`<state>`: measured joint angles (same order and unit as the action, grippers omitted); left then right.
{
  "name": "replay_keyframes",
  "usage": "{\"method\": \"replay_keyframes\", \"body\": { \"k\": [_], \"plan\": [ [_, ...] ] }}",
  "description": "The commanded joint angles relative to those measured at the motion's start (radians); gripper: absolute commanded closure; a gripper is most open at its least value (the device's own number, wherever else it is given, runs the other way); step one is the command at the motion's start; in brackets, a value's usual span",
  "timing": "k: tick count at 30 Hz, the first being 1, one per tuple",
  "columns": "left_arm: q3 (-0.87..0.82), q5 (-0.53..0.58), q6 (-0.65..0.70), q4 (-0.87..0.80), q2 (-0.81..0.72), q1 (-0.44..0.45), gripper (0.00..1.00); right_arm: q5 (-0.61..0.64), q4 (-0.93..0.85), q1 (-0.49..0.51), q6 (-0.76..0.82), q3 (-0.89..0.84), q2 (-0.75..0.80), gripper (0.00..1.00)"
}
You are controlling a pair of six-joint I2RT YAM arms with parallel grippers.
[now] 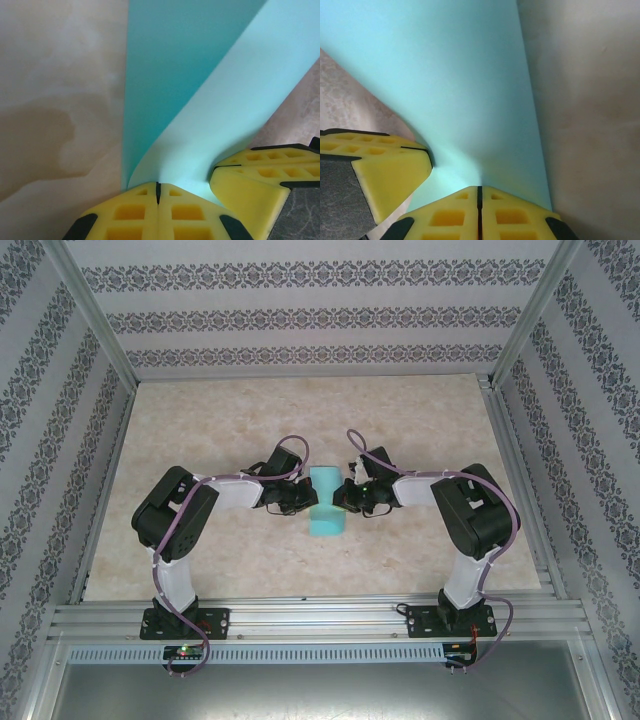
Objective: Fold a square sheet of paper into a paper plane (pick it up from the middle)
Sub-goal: Fold the square sheet of paper in half at the center of the table.
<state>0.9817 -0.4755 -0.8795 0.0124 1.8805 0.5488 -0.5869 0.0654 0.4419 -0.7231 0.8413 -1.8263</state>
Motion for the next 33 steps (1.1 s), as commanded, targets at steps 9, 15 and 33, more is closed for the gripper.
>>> {"method": "replay_keyframes", "body": {
  "k": [9, 15, 33],
  "plan": [
    [-0.012, 0.041, 0.029, -0.083, 0.053, 0.013, 1.0, -0.067, -0.03, -0.009, 0.039, -0.05, 0.148, 0.9],
    [-0.011, 0.039, 0.031, -0.083, 0.053, 0.014, 1.0, -0.093, 0.031, -0.008, 0.013, -0.089, 0.09, 0.9],
    [-0.01, 0.043, 0.038, -0.093, 0.05, 0.013, 1.0, -0.065, -0.049, 0.027, 0.047, -0.115, 0.189, 0.91]
  ]
}}
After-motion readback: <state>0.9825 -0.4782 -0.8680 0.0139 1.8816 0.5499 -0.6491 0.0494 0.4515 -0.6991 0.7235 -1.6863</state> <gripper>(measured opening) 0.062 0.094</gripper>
